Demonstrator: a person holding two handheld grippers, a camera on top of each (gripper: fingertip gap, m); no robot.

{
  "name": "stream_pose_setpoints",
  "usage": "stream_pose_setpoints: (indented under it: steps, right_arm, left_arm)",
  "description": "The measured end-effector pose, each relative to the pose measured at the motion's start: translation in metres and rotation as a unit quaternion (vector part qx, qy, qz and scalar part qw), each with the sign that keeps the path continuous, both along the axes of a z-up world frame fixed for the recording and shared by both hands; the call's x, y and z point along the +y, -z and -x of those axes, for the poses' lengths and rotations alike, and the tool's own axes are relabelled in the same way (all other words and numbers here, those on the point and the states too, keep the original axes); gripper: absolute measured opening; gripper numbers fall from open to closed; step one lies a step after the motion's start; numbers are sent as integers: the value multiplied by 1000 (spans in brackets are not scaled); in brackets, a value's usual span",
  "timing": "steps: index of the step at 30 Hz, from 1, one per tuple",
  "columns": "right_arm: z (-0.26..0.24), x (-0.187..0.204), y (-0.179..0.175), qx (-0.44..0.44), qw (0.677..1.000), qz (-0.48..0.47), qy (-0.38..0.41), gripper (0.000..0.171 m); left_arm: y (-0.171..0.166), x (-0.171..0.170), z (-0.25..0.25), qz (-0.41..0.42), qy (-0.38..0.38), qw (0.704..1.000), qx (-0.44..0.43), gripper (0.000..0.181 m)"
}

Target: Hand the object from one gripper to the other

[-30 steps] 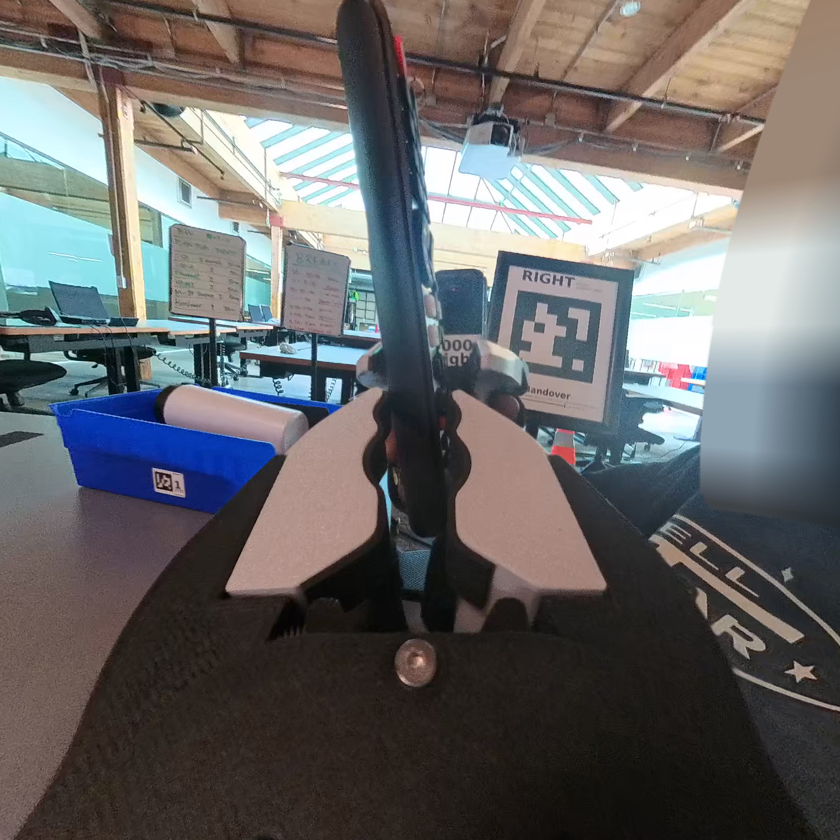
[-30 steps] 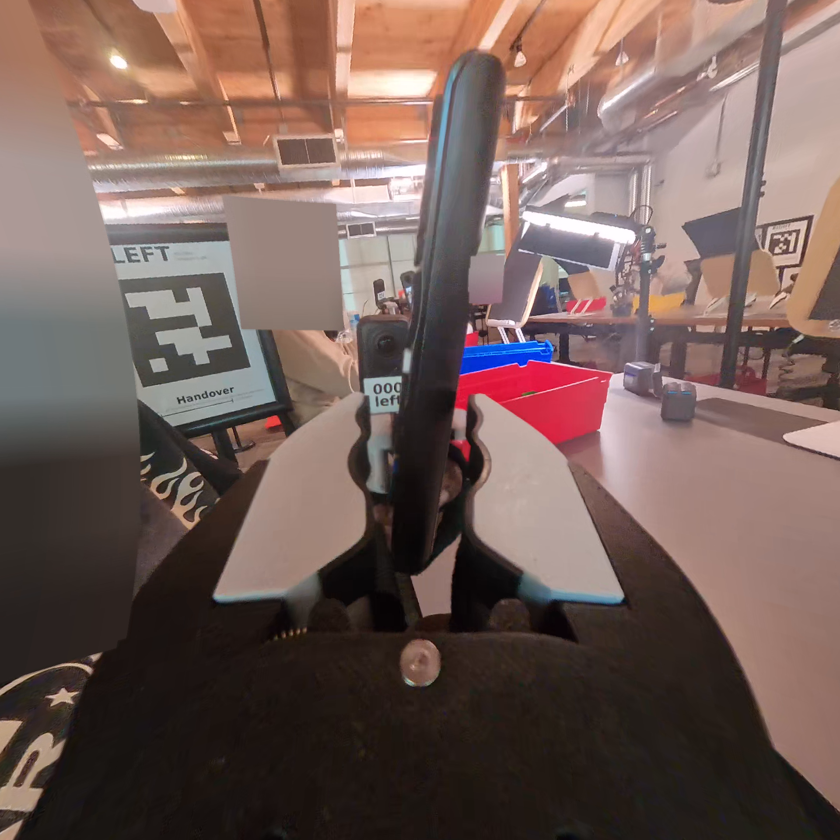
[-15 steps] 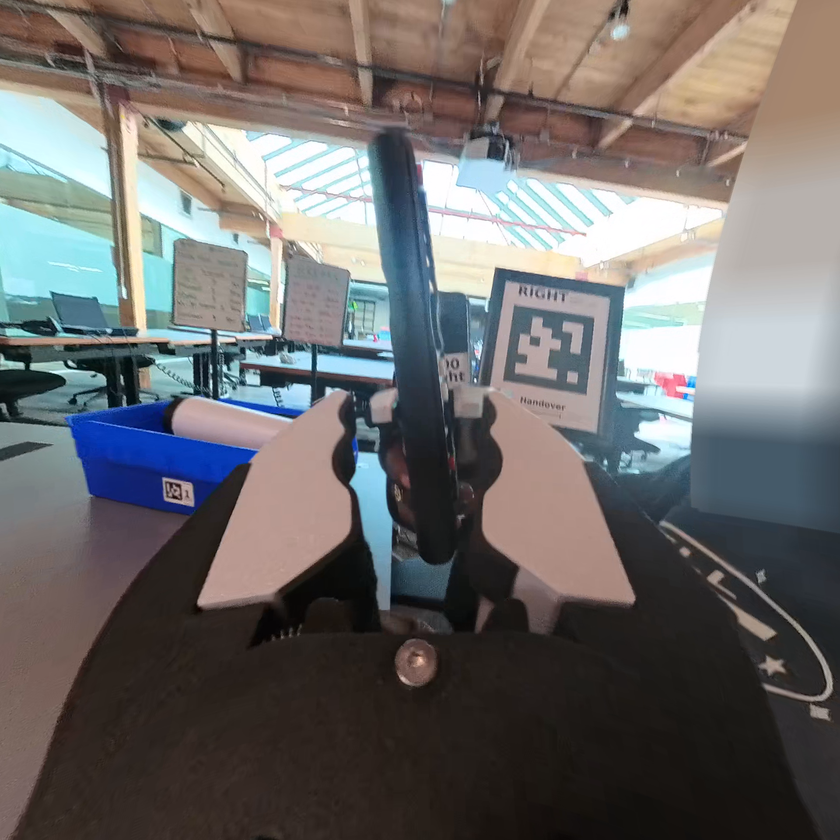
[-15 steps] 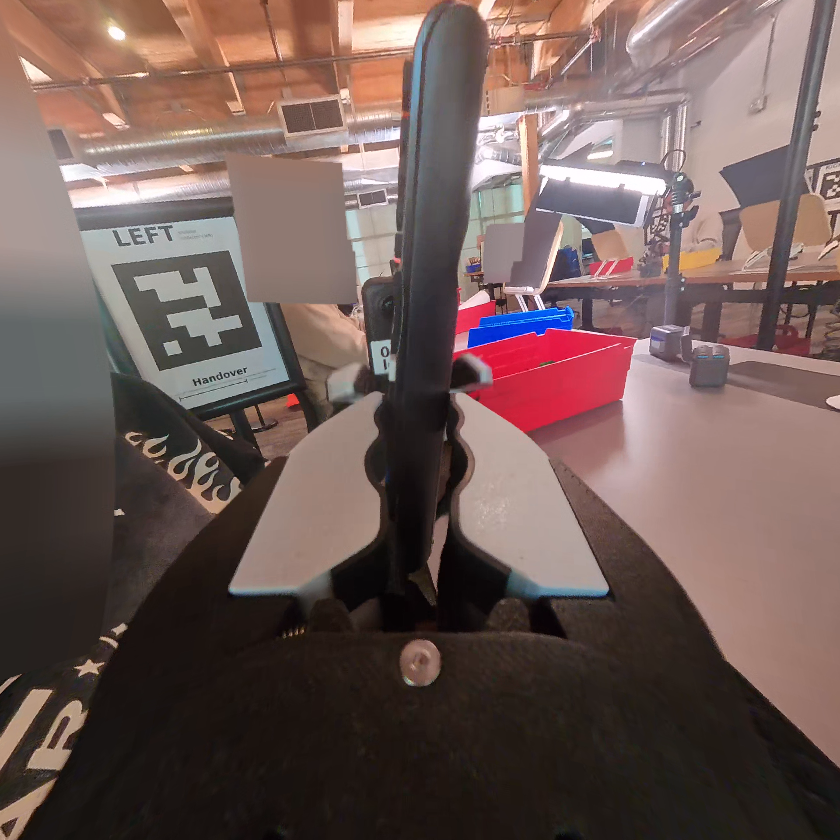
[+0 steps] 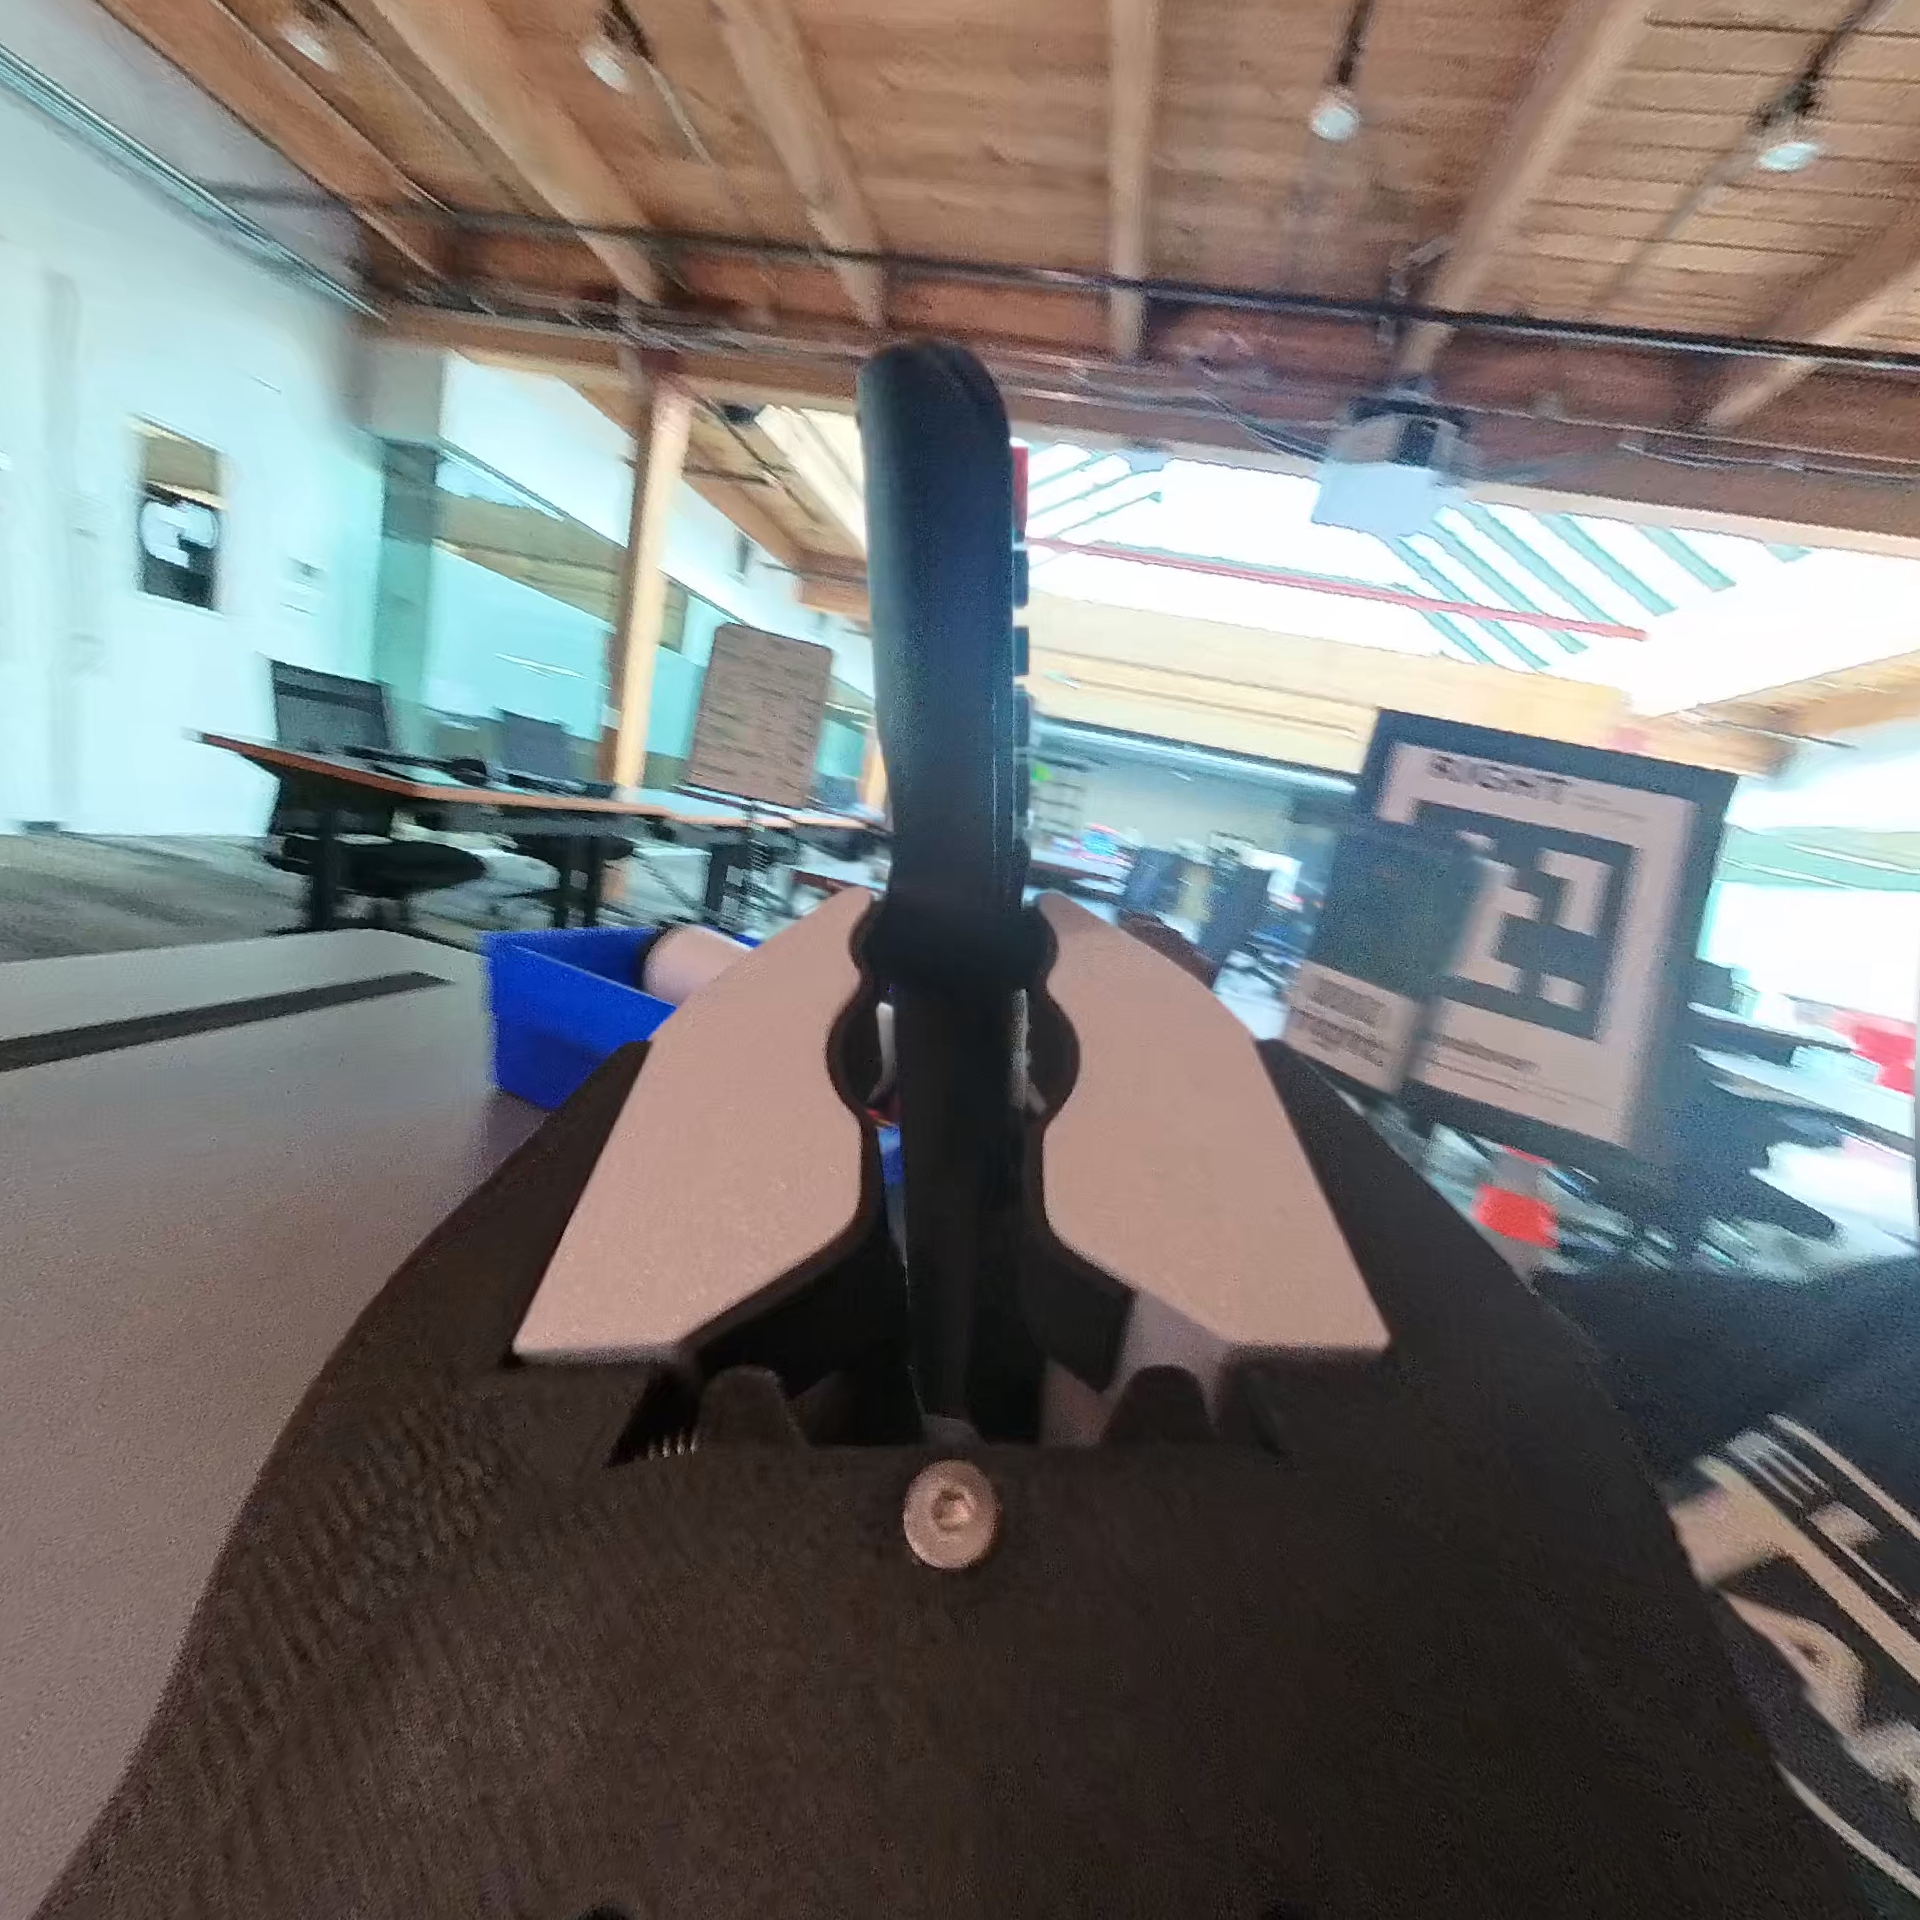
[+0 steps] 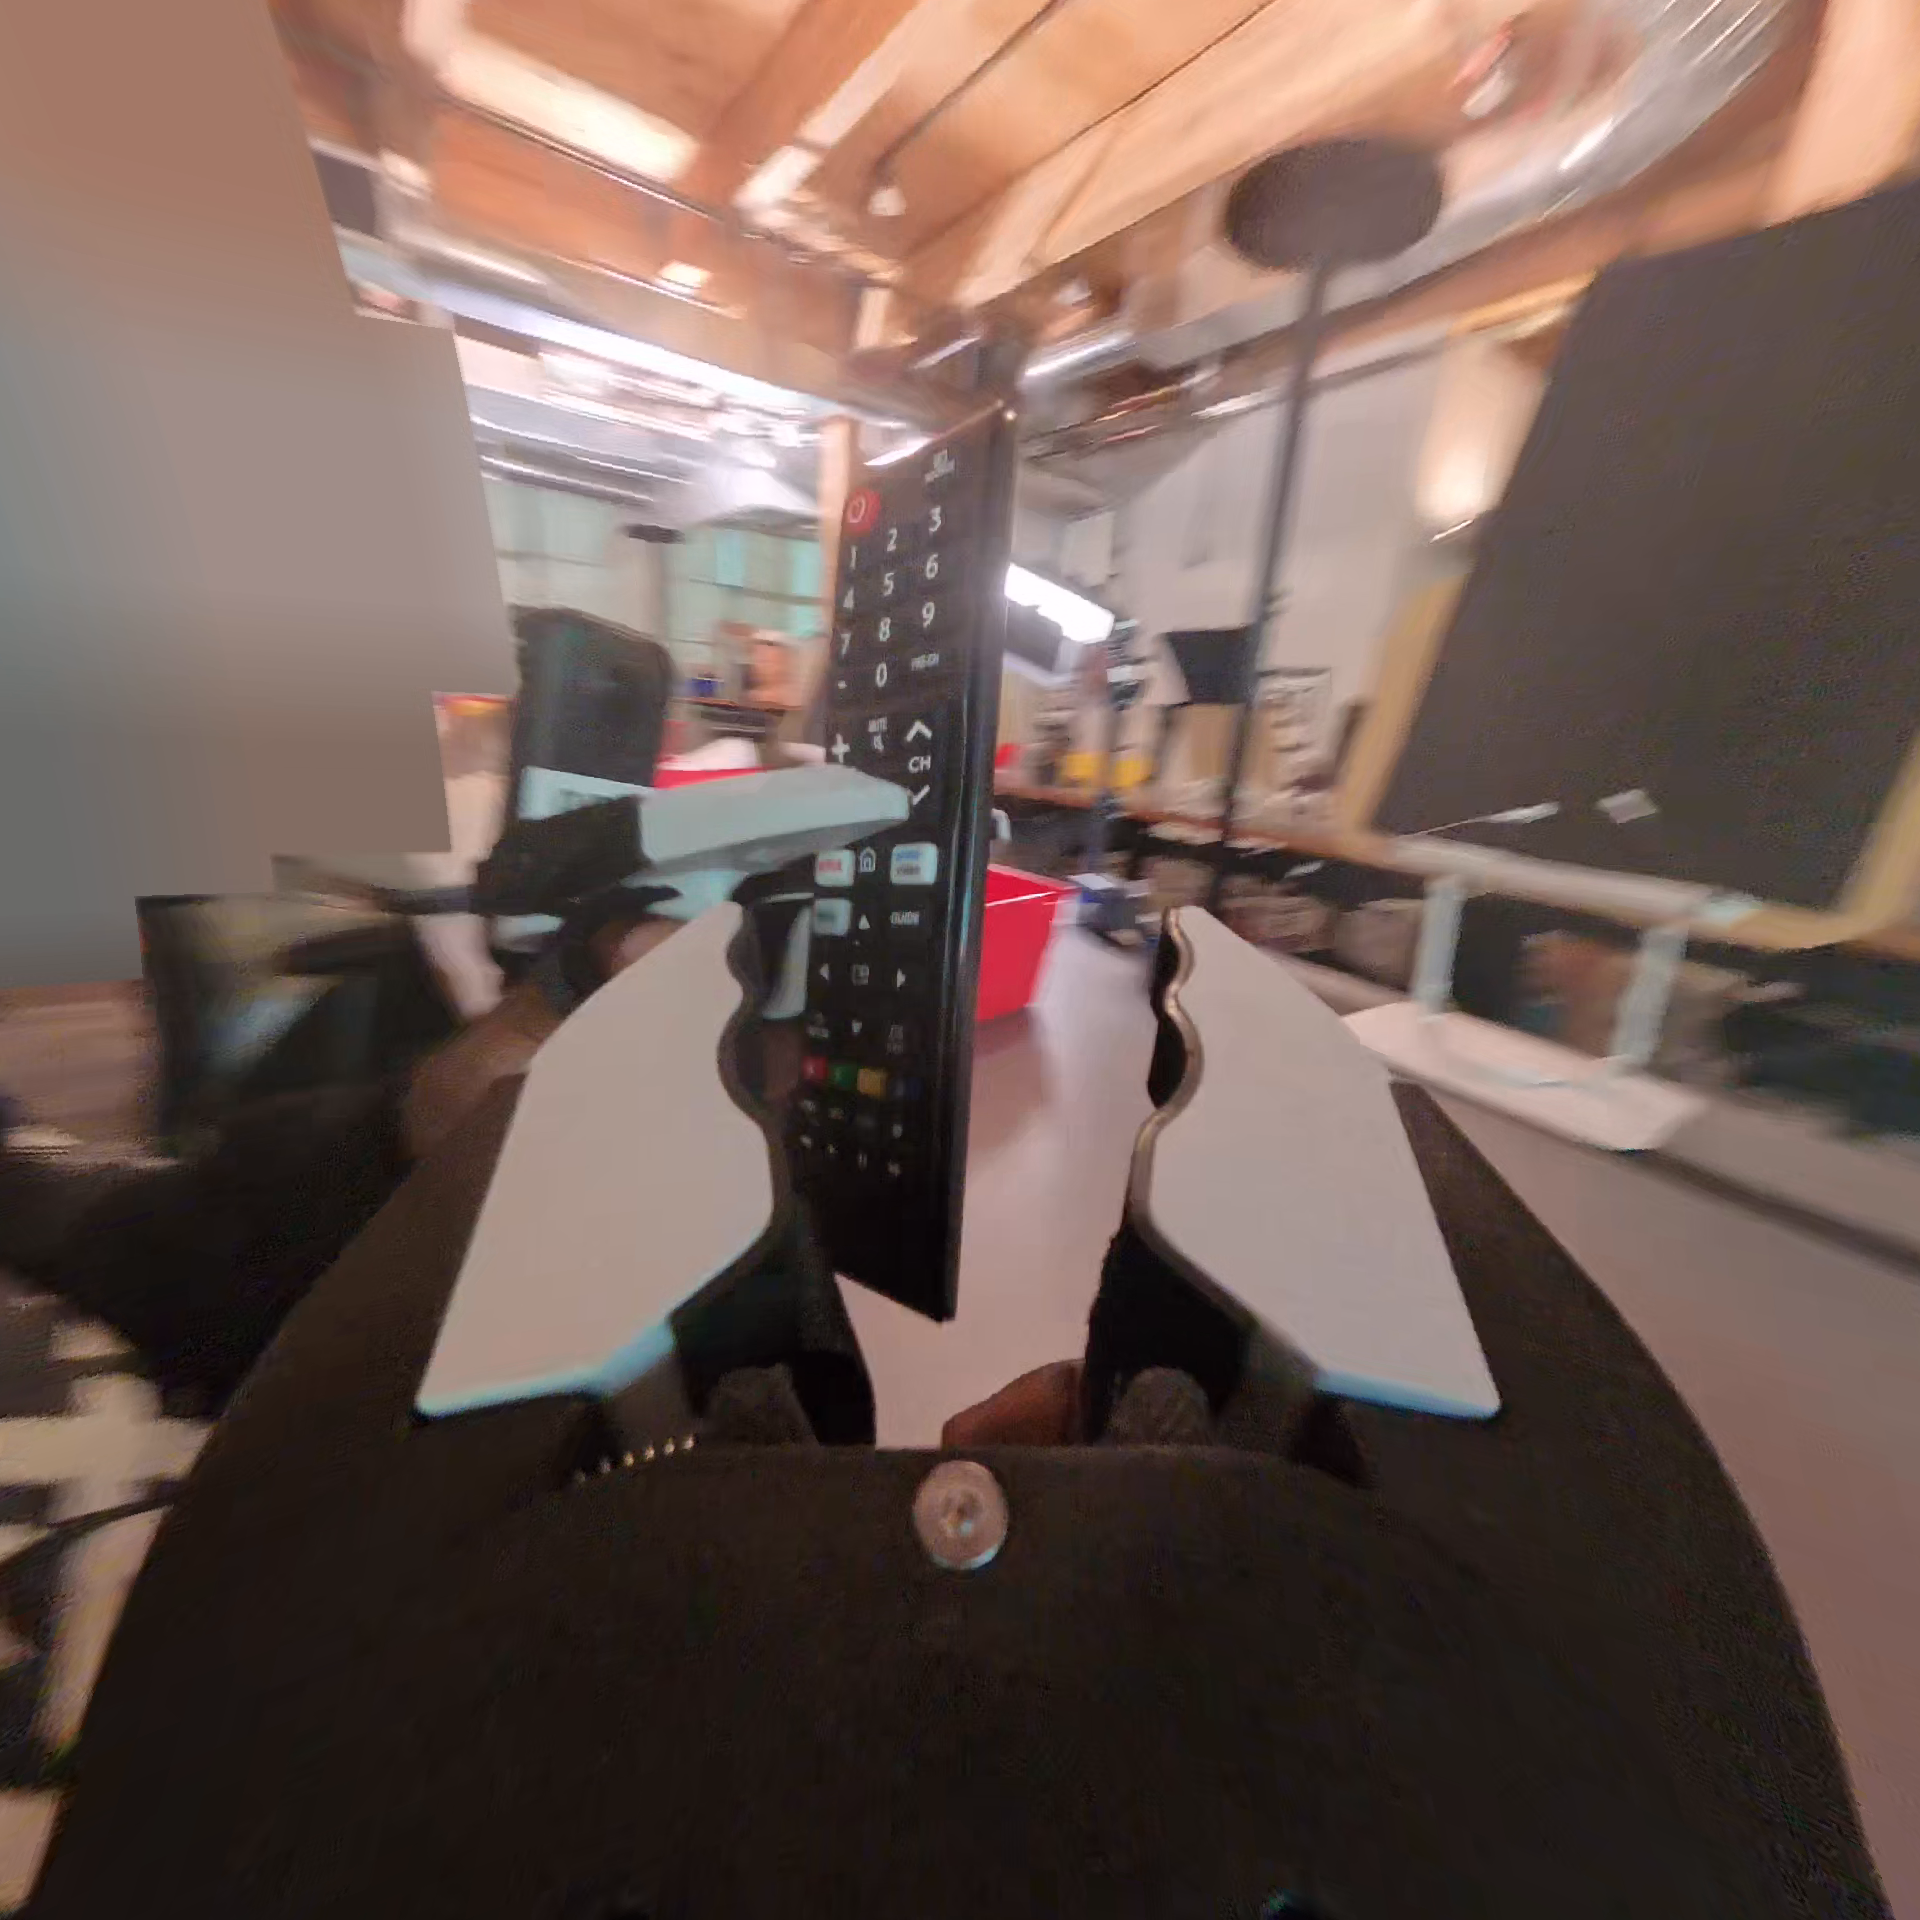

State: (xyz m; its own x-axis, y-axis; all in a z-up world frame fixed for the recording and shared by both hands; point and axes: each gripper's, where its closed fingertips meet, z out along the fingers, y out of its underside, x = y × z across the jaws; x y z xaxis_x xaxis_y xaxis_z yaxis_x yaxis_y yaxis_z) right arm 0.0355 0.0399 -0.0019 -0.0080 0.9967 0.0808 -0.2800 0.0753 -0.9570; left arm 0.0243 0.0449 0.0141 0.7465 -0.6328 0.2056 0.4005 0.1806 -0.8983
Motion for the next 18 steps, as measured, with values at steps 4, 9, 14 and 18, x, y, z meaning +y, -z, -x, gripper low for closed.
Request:
stream_pose_setpoints:
  steps: [4, 9, 14, 18]
  right_arm:
    - [16, -2, 24, -66, 977, -148, 139, 85]
    - [25, 5, 44, -115, 951, -202, 205, 67]
    - [23, 10, 44, -127, 952, -199, 194, 57]
    - [16, -17, 30, -81, 988, -127, 33, 55]
  left_arm:
    - [-2, 4, 16, -12, -78, 997, -24, 24]
    - [4, 5, 4, -7, -79, 997, -18, 24]
    - [3, 4, -1, -20, -65, 998, -8, 25]
    - [-13, -16, -12, -71, 29, 997, -6, 53]
